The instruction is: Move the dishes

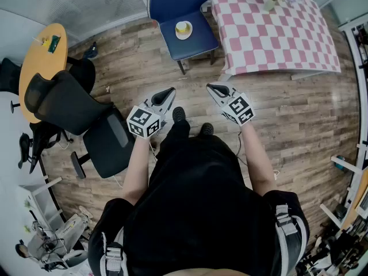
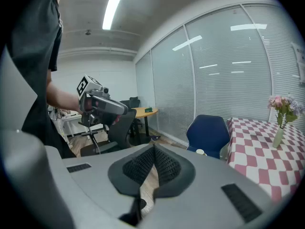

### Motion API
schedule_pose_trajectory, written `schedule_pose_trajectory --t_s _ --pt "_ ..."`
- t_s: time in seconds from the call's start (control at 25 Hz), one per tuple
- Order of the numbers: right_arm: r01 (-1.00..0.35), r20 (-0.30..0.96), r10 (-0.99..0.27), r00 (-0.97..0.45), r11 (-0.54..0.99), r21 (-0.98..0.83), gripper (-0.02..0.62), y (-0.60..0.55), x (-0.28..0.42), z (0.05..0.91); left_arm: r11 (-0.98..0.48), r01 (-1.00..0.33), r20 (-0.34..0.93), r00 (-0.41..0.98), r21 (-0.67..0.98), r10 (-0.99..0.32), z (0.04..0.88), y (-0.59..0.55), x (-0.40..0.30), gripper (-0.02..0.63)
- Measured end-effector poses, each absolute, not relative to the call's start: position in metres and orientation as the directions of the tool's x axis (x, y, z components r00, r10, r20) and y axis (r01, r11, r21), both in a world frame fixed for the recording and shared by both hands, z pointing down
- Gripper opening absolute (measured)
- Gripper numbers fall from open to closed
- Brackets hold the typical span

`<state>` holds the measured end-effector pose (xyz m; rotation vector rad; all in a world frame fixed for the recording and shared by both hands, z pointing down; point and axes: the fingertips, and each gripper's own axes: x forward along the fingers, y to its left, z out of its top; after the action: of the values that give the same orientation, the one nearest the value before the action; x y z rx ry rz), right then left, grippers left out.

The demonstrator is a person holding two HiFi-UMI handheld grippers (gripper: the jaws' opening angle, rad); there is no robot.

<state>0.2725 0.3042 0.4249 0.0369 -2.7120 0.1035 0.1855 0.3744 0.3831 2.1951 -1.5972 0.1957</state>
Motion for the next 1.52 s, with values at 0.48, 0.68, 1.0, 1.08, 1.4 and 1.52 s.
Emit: schedule_pose_trajectory --t_s 0.48,0.68,1.0,1.08,1.4,1.52 --pt "0.007 0.409 0.034 -0.912 0.998 -0.066 0.015 0.332 0.342 0.437 -0.212 -0.952 0.353 0.281 0.22 -0.893 0.382 0.406 0.257 0.031" --pt "0.029 0.404 0.055 -0.913 0.997 -0.068 0.015 0.34 0.345 0.438 -0.178 -0.961 0.353 0.246 0.214 -0.903 0.38 0.416 0.258 0.031" --pt "0.052 0.386 0.076 -0.919 0.996 -0.072 0.015 0.339 0.347 0.429 -0.169 -0.965 0.349 0.231 0.199 -0.908 0.375 0.416 0.262 0.031" --pt "0.049 0.387 0.073 -0.919 0.996 -0.072 0.015 0.337 0.346 0.43 -0.168 -0.966 0.352 0.229 0.196 -0.907 0.377 0.417 0.261 0.031" --pt "0.042 0.39 0.077 -0.918 0.995 -0.096 0.017 0.333 0.333 0.44 -0.153 -0.967 0.36 0.22 0.205 -0.907 0.388 0.416 0.243 0.031" --pt "0.044 0.394 0.08 -0.916 0.994 -0.1 0.015 0.33 0.321 0.443 -0.15 -0.966 0.35 0.218 0.211 -0.911 0.388 0.411 0.23 0.031"
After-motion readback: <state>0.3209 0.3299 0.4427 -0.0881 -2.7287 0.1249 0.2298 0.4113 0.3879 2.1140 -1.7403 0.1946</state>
